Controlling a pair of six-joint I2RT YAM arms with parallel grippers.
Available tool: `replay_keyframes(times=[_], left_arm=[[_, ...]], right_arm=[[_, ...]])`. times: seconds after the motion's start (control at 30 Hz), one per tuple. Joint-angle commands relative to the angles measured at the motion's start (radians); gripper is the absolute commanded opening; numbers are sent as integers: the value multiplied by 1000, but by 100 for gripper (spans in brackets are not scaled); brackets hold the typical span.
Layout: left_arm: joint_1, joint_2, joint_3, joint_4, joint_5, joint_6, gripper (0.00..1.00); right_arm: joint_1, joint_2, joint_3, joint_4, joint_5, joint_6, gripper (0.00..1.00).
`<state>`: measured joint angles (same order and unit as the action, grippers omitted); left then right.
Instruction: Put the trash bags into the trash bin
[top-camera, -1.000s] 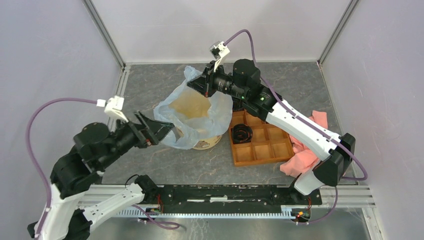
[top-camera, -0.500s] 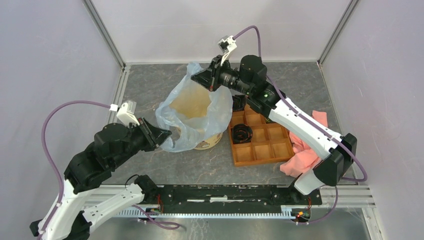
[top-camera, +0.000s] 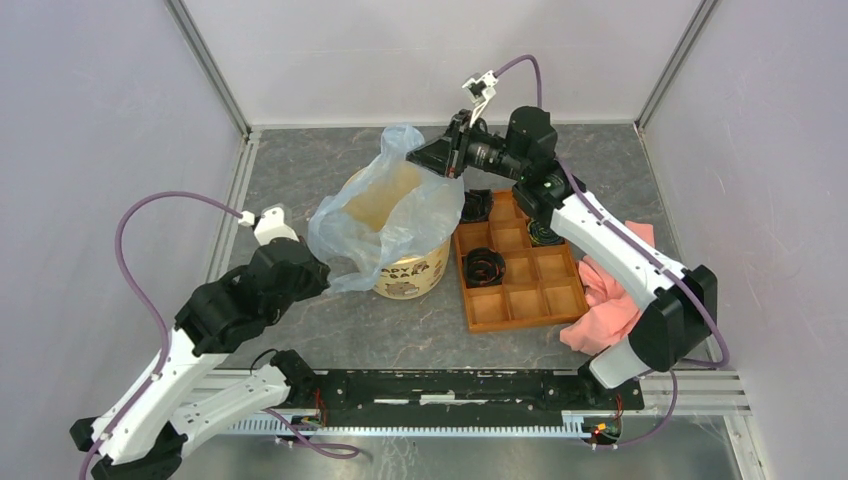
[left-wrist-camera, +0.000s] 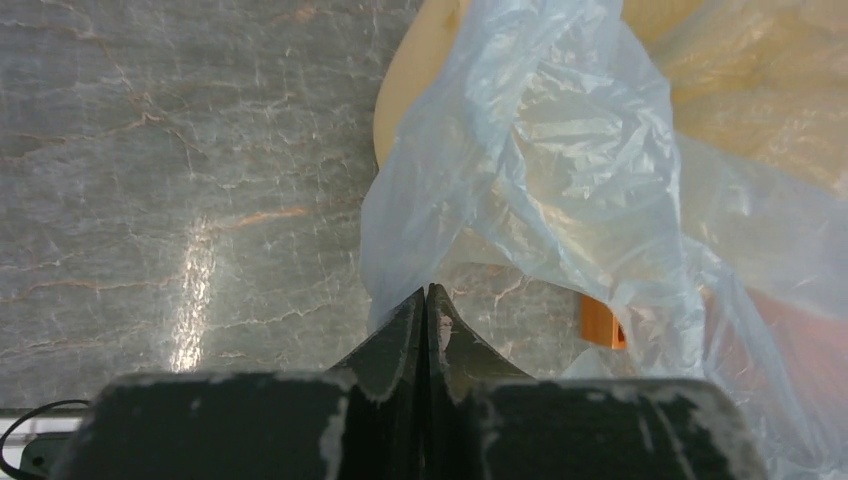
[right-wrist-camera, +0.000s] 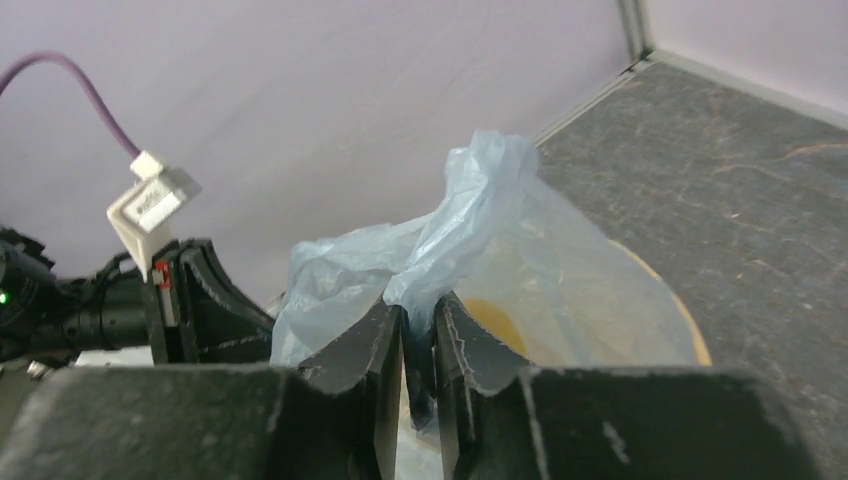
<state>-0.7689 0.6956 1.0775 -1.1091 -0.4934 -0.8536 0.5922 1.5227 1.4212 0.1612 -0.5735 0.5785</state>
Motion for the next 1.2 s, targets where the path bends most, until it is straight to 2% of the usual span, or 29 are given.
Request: replay_keyframes(times=[0.0,0.17,0.2,0.27,0.33,0.4,0.6,0.8,0.97,1.13,1.17], left_arm=[[1,-20,73,49,-92,-9,8],[2,-13,122,77,-99,39,8],[2,-5,130,82,-103,47,8],[2,14,143,103,-108,70,8],[3,33,139,136,-97,86,8],[2,59,133,189,-79,106,7],[2,164,148,210,-105,135,7],[2,172,126,216,-68,120,6],[2,117,90,210,-49,92,6],[2,90,42,233,-1,65,6],[2,84,33,239,11,60,6]], right_arm=[[12,18,34,6,-118,-17,26],[18,-34,81,-203,0,-185,45],[25,-45,101,-262,37,-241,51],[42,-68,144,-390,117,-335,74],[54,-79,176,-479,151,-389,83],[61,-100,201,-546,190,-432,88],[67,-201,177,-594,366,-503,98],[67,-178,148,-580,428,-536,98],[66,-168,39,-440,431,-455,98],[68,-105,-19,-308,314,-335,98],[72,-89,-18,-288,273,-311,96]])
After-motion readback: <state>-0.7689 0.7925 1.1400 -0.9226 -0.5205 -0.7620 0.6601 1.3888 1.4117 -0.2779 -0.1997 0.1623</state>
